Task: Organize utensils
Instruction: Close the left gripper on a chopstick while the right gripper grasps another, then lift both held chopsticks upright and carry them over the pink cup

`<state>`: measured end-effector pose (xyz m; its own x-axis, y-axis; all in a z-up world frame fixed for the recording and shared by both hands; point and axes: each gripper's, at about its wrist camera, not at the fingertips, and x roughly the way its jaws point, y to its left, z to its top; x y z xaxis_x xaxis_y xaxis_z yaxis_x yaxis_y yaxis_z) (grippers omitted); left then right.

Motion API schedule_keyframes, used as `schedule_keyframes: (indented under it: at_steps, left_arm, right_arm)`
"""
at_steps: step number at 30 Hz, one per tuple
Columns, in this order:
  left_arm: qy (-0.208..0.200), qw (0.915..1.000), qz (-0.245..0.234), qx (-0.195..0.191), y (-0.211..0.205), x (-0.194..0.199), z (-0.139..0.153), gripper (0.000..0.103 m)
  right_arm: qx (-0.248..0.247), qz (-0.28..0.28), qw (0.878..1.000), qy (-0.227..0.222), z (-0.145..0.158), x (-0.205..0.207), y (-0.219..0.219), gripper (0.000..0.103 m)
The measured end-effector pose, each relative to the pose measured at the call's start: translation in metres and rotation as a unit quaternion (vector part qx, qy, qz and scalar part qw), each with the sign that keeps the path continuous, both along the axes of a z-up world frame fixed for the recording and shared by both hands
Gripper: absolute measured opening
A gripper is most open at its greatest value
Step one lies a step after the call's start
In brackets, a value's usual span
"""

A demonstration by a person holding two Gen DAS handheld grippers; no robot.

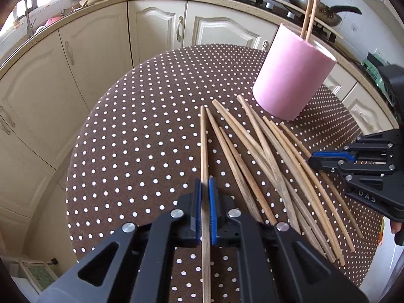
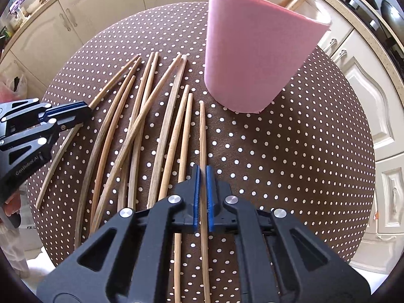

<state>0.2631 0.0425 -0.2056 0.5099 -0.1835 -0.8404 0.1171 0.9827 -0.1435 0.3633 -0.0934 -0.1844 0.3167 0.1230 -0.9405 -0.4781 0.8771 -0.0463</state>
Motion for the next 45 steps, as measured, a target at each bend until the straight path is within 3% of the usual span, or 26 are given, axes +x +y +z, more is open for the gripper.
schedule_keyframes:
  at_steps: [10,18,26,34,45]
  left_arm:
    - [-0.059,0.9977,0.013,-0.031,0.012,-0.024,0.029,0.006]
    - [-0.154,0.9856,-0.014,-0.068,-0.007,-0.040,0.071,0.006]
    - [-0.222,0.9700,-0.035,-0.094,-0.038,-0.040,0.095,0.006]
    - [-0.255,0.9593,-0.049,-0.110,-0.065,-0.035,0.113,0.006]
    - [-0.305,0.9438,-0.064,-0.109,-0.086,-0.016,0.144,0.006]
  right_arm:
    - [0.077,0.006,0.996,-0.043,0.021,-0.036,-0.029,0.005]
    - [0.144,0.012,0.984,-0.100,0.072,-0.050,-0.047,0.005]
    - [0.220,-0.003,0.960,-0.173,0.120,-0.063,-0.061,0.005]
    - [0.267,-0.018,0.943,-0.197,0.131,-0.056,-0.076,0.005]
    - [0.302,-0.014,0.921,-0.245,0.169,-0.043,-0.085,0.005]
